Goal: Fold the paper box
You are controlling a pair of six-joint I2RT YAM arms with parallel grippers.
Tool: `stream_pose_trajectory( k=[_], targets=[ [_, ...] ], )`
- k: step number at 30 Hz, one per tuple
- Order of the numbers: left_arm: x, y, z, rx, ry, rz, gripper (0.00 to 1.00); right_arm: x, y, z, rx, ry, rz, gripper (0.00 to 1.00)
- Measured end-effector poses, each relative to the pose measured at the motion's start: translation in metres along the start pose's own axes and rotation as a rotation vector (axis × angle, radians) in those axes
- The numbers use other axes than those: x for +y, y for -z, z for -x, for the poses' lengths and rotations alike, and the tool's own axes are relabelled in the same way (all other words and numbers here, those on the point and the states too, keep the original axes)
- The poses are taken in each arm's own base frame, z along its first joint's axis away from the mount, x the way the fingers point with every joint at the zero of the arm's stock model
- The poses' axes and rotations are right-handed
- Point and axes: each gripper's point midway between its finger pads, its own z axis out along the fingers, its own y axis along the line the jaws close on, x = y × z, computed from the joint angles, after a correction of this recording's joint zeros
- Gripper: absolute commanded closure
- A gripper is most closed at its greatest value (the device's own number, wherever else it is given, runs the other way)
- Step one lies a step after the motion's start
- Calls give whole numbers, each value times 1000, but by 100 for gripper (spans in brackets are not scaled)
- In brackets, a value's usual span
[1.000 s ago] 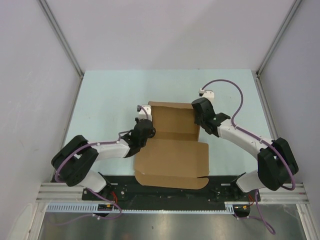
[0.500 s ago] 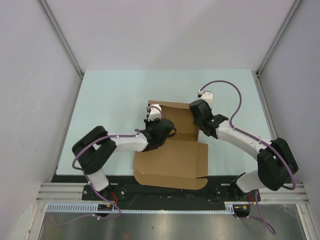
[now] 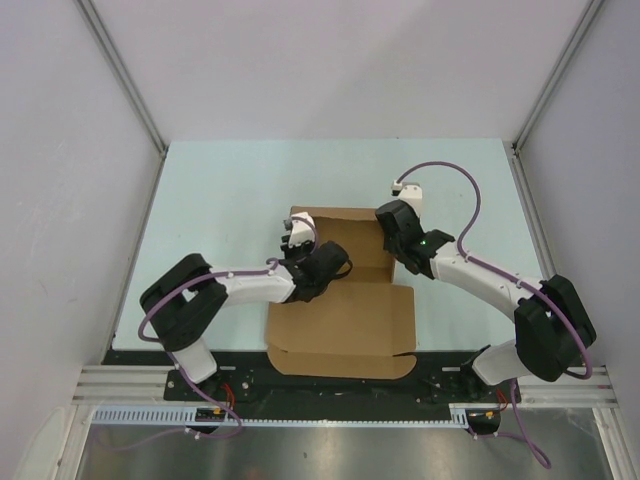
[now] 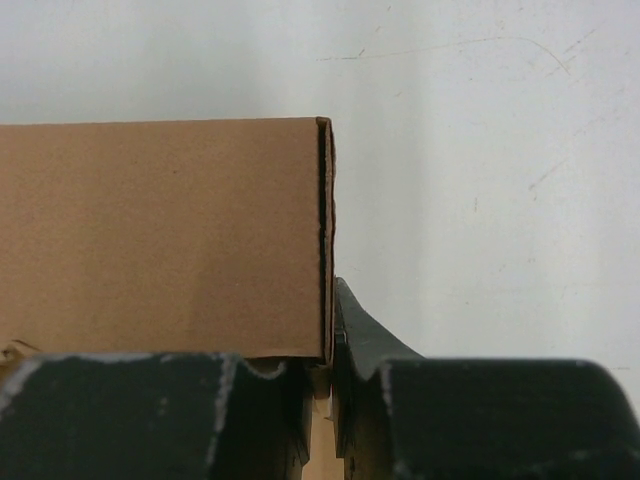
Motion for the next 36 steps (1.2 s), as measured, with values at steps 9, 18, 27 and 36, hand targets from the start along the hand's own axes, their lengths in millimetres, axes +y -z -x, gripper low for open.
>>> stream_pose_trajectory(
  k=[9, 18, 27, 36],
  targets=[
    [34, 15, -13, 57, -68, -69, 22, 14, 4, -5, 17, 6, 56, 95],
    [26, 33, 39, -7, 52, -174, 18, 18, 9, -6, 23, 7, 84, 79],
    [46, 60, 74, -43, 140, -287, 14, 22, 14, -5, 19, 7, 103, 82],
    [79, 95, 109, -112, 329, -447, 3, 21, 15, -7, -24, 40, 96, 91]
  ],
)
